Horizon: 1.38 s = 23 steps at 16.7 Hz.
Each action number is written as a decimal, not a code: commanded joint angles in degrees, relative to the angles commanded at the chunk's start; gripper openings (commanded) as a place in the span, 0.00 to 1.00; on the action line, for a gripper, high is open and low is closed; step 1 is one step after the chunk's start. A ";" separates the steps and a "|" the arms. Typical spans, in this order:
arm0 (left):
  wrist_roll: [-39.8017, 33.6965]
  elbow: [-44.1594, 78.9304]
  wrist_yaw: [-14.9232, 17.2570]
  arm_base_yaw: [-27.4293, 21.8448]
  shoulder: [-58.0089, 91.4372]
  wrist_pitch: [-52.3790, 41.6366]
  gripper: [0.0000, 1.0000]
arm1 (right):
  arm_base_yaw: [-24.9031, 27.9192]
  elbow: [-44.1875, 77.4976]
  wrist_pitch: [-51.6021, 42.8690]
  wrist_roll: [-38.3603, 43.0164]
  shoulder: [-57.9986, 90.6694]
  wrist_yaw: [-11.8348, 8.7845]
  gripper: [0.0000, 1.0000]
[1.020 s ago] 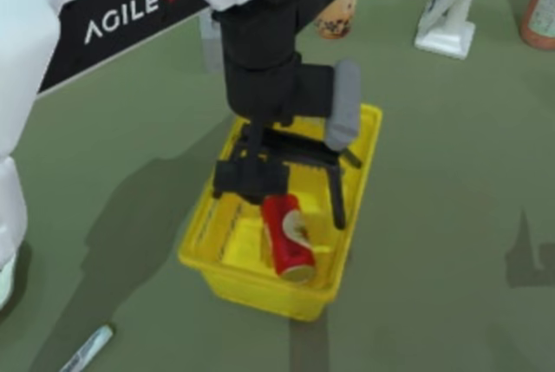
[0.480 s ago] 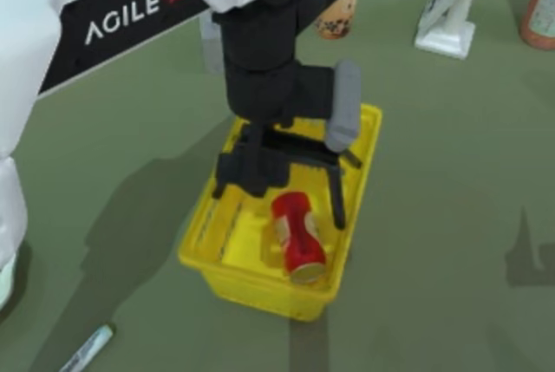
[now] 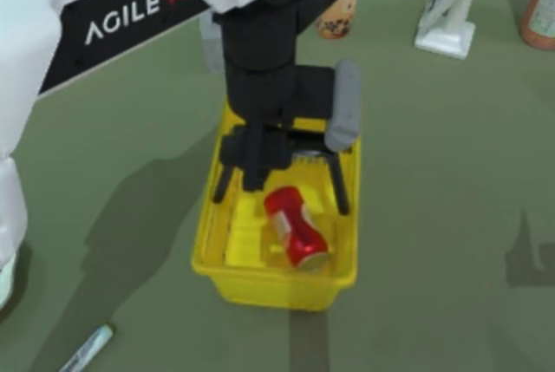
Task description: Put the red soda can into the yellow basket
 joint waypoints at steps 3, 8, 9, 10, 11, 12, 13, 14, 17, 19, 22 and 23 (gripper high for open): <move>0.00 0.00 0.00 0.00 0.00 0.00 0.00 | 0.00 0.00 0.00 0.00 0.00 0.00 1.00; 0.00 0.00 0.00 0.00 0.00 0.00 0.00 | 0.00 0.00 0.00 0.00 0.00 0.00 1.00; 0.00 0.00 0.00 0.00 0.00 0.00 0.00 | 0.00 0.00 0.00 0.00 0.00 0.00 1.00; 0.00 0.00 0.00 0.00 0.00 0.00 0.00 | 0.00 0.00 0.00 0.00 0.00 0.00 1.00; 0.00 0.00 0.00 0.00 0.00 0.00 0.00 | 0.00 0.00 0.00 0.00 0.00 0.00 1.00; 0.00 0.00 0.00 0.00 0.00 0.00 0.00 | 0.00 0.00 0.00 0.00 0.00 0.00 1.00; 0.00 0.00 0.00 0.00 0.00 0.00 0.00 | 0.00 0.00 0.00 0.00 0.00 0.00 1.00; 0.00 0.00 0.00 0.00 0.00 0.00 0.00 | 0.00 0.00 0.00 0.00 0.00 0.00 1.00; 0.00 0.00 0.00 0.00 0.00 0.00 0.00 | 0.00 0.00 0.00 0.00 0.00 0.00 1.00; 0.00 0.00 0.00 0.00 0.00 0.00 0.00 | 0.00 0.00 0.00 0.00 0.00 0.00 1.00; 0.00 0.00 0.00 0.00 0.00 0.00 0.00 | 0.00 0.00 0.00 0.00 0.00 0.00 1.00; 0.00 0.00 0.00 0.00 0.00 0.00 0.00 | 0.00 0.00 0.00 0.00 0.00 0.00 1.00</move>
